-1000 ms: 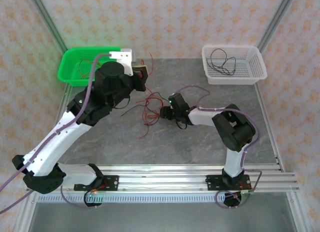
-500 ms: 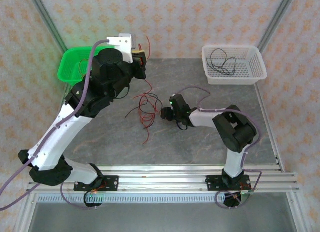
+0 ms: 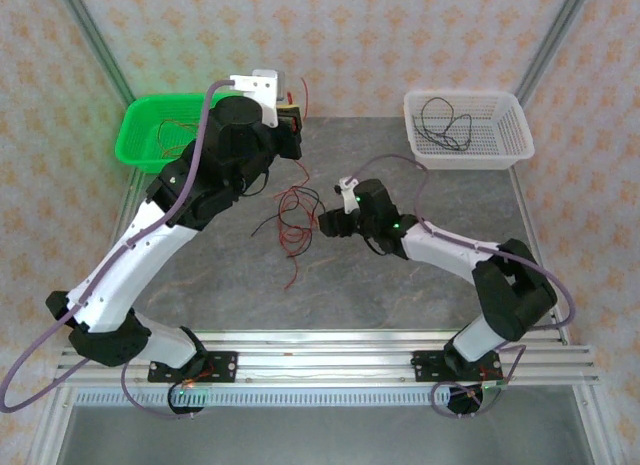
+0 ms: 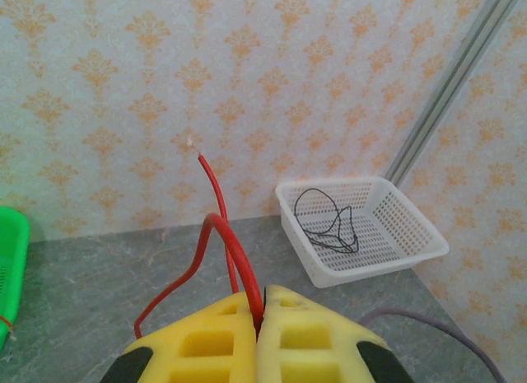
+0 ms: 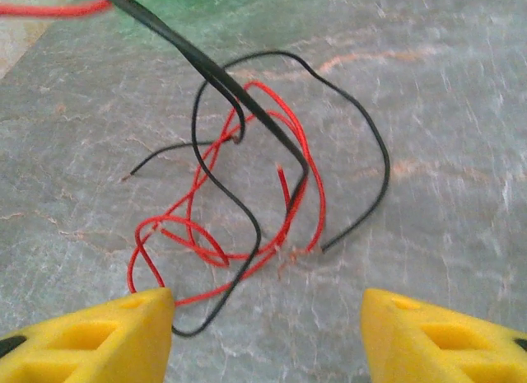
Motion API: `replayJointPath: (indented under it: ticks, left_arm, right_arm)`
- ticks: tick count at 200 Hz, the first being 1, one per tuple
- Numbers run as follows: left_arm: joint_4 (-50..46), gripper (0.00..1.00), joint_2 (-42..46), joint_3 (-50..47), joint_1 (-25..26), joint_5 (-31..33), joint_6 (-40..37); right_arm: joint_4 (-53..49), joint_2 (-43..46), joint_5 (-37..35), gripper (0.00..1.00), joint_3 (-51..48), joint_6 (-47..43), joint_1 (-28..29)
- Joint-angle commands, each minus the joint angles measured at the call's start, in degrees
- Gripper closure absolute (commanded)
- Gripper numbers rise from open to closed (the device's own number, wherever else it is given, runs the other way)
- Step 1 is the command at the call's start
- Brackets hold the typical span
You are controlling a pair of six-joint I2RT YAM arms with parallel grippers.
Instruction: Untangle the cables
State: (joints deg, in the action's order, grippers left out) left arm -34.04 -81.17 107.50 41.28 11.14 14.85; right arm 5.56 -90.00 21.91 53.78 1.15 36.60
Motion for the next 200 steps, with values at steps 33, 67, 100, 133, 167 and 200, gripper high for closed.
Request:
replayJointPath:
  ticks: [33, 67, 100, 133, 167, 200]
  left_arm:
    - [1.4, 0.99, 0.2, 0.7, 0.4, -0.2, -0.9]
    - [0.7, 0.99, 0.7, 1.8, 0.4, 1.3, -1.5]
    - [0.1, 0.99, 0.6, 3.7, 0.1, 8.7, -4.4]
    - [1.4, 1.0, -0.8, 5.8, -2.7, 19.0, -9.8]
    - [7.1, 1.0, -2.0, 5.4, -8.8, 22.7, -14.8]
    - [11.6, 1.0, -3.4, 5.0, -13.9, 23.2, -17.3]
  right_arm:
    - [1.4, -10.5, -3.0, 0.41, 13.1, -7.2, 0.3]
    - [2.8, -14.4, -3.7, 0.78, 15.0, -5.5, 0.3]
    - [5.5, -12.8, -4.7, 1.0, 10.0, -2.2, 0.3]
    - [6.9, -11.2, -5.7, 1.0, 4.2, 1.4, 0.3]
    - [7.7, -10.5, -7.6, 1.0, -0.8, 4.7, 0.3]
    - [7.9, -10.2, -8.5, 1.0, -3.4, 6.5, 0.3]
